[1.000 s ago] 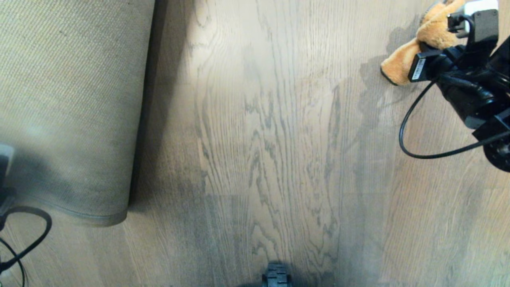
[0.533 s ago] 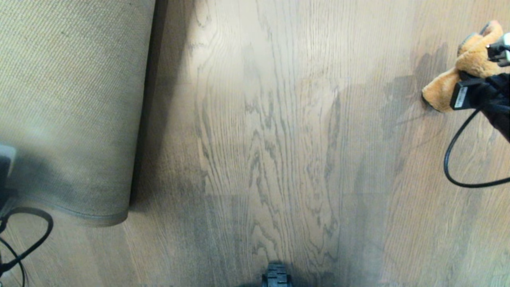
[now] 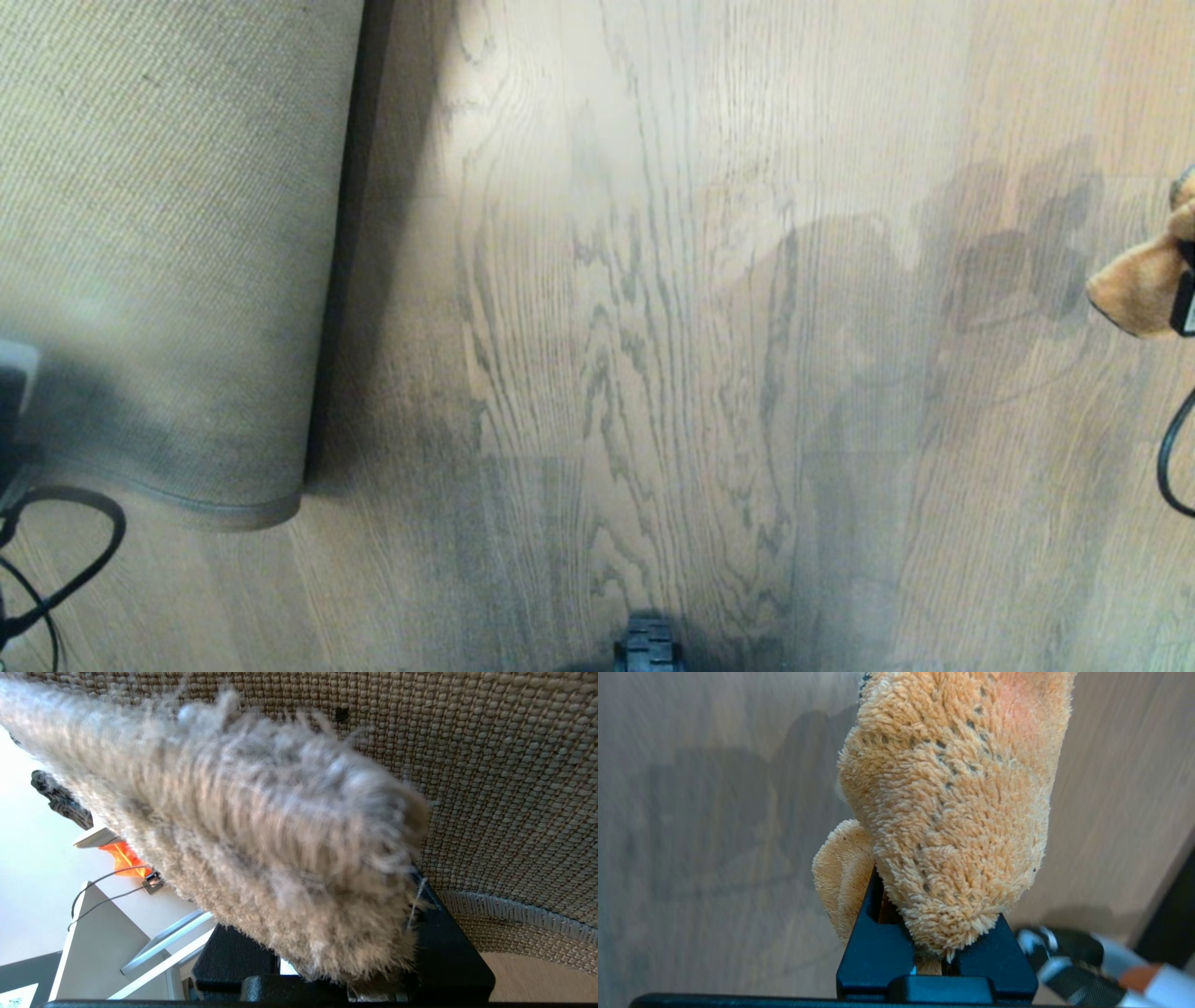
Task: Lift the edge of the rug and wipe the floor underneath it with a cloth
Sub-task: Lay down the carpet
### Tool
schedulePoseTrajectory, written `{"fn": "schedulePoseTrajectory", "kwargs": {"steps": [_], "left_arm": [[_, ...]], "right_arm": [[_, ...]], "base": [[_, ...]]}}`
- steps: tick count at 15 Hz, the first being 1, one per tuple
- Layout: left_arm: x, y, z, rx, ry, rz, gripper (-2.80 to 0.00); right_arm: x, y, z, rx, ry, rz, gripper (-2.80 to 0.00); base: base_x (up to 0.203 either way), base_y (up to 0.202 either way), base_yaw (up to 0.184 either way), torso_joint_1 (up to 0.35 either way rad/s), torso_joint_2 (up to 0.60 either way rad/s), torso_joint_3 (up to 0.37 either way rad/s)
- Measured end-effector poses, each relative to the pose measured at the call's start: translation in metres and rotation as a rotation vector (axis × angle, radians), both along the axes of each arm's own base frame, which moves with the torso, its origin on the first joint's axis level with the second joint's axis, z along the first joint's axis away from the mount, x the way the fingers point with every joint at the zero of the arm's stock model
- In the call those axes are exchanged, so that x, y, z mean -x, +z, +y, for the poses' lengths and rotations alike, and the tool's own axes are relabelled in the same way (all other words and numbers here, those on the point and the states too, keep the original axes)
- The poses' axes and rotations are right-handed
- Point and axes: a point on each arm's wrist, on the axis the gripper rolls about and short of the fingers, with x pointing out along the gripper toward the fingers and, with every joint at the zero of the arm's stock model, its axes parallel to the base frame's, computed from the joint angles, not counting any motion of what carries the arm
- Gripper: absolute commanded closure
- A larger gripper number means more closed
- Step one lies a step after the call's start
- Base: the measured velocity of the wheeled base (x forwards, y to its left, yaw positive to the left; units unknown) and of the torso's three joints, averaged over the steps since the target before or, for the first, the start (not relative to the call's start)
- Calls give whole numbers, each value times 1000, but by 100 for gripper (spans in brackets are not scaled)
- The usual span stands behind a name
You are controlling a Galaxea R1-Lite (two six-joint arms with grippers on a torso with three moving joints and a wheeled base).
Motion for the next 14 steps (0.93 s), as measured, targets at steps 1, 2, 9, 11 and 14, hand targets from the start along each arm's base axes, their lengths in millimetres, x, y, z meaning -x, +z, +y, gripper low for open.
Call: {"fn": "schedulePoseTrajectory", "kwargs": {"steps": [1,2,9,11,14], "left_arm": [[0,0,0,0,0,0,0],[0,0,0,0,0,0,0],[0,0,0,0,1,1,0],[0,-1,0,1,1,2,0],[0,-1,0,0,2,4,0]], "right_arm": [[6,-10,-8,-5,-4,33,0],[12,-20,-14,-14,-5,68,0],[33,-72,-15,-116,6,195,0],[31,-78,-16,-155,8,199,0],[25,-84,-19,-172,20,196,0]], "base": [[0,0,0,0,0,0],[0,0,0,0,0,0],[0,0,0,0,0,0],[0,0,0,0,0,0],[0,0,0,0,0,0]]}}
